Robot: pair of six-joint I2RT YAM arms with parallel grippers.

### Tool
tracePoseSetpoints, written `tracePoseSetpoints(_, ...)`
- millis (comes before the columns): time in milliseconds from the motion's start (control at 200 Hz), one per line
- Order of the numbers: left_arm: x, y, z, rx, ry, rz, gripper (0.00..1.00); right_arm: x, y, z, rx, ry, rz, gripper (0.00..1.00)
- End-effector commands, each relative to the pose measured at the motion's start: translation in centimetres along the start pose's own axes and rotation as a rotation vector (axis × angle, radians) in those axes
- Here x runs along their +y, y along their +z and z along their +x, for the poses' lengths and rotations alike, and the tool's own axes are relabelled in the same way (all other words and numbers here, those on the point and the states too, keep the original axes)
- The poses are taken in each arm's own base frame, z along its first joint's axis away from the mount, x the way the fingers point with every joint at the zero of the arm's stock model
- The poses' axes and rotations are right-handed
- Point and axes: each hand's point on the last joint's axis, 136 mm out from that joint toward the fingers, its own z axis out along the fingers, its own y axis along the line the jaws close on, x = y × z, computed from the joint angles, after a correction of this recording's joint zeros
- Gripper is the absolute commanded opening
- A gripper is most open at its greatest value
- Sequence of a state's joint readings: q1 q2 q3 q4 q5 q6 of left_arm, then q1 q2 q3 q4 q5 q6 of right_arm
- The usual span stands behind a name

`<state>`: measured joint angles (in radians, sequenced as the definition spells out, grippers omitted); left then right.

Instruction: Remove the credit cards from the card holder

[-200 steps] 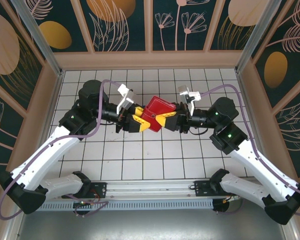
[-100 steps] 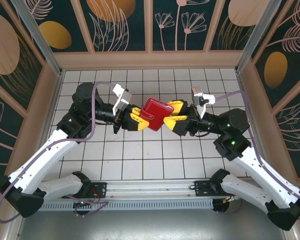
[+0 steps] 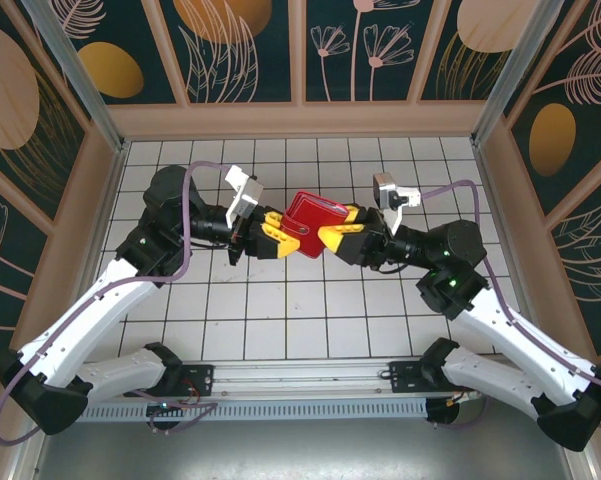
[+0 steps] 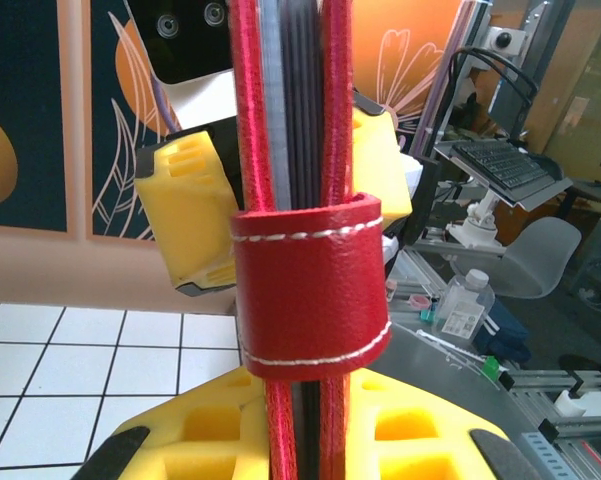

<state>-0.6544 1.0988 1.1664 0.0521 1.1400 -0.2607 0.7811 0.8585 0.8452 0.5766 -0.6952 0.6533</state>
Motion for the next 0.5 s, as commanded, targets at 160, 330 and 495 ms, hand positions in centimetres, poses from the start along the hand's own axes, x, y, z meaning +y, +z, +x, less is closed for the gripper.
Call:
tracePoseSetpoints(160,1.2,-0.2,0.0,-0.005,0.010,-0.085,0.31,0.5,0.3,-1.4,-0.032,-0.064,0.024,0.14)
tracePoseSetpoints(330,4.6,-1.6,-0.5,-0.020,0.019,-0.350,0.60,-1.9,-0.2,-1.1,-0.021,-0.051,0.169,0.00)
tracePoseSetpoints(495,9.3,-4.6,0.2,0.017,-0.001,-0.683,0.59,-7.1,-2.0,-0.6,-0.014,-0.010,0.480,0.00)
